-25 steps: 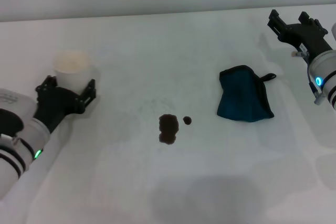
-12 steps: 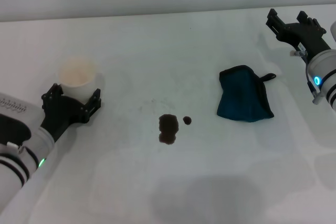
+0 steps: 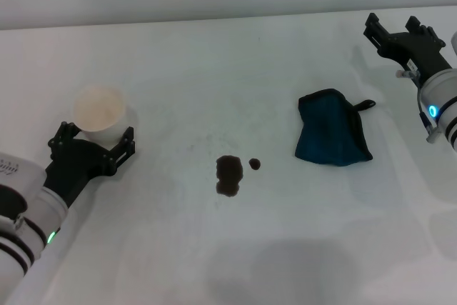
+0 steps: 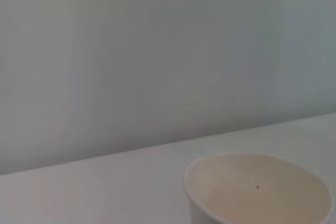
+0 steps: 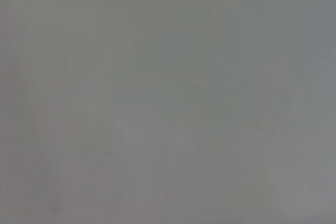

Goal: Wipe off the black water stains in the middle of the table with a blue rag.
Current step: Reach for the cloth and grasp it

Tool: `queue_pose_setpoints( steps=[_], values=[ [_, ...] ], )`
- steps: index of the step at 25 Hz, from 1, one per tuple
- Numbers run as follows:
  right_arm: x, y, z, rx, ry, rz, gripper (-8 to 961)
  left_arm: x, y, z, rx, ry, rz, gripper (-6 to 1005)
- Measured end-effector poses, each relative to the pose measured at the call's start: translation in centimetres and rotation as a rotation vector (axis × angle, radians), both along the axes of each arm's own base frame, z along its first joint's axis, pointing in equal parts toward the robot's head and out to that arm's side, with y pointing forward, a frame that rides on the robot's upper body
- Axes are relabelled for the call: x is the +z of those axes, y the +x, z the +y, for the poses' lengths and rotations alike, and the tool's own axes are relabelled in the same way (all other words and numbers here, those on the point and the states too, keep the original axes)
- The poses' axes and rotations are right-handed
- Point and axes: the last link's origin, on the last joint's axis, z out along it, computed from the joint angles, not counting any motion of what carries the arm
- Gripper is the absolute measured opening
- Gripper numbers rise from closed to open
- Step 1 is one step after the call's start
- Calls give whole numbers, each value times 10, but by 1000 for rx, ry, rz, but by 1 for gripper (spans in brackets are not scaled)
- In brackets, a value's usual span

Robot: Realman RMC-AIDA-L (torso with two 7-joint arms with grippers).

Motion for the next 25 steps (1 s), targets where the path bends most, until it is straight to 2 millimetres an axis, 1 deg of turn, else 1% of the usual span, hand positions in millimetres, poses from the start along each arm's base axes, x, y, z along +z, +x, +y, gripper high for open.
queue_pose_setpoints(
  steps=[4, 7, 14, 19, 20, 23, 25],
  values=[
    [1, 0, 0, 1, 3, -1, 855, 1, -3, -4, 14, 7, -10, 855],
    [2, 0, 0, 8, 9, -2, 855, -3, -2, -10, 18, -5, -26, 892],
    [4, -4, 1, 33, 23, -2, 855, -10, -3, -31, 49, -10, -83, 892],
    [6, -4, 1, 40, 32, -1, 855, -5, -8, -48, 64, 44, -135, 891],
    [7, -4, 1, 40, 34, 1, 855, -2, -9, -55, 67, 66, -154, 891],
    [8, -4, 2, 46, 34, 11, 855, 0, -11, -62, 75, 88, -180, 891],
    [9, -5, 2, 55, 24, 27, 855, 7, -15, -73, 97, 135, -234, 891]
  ],
)
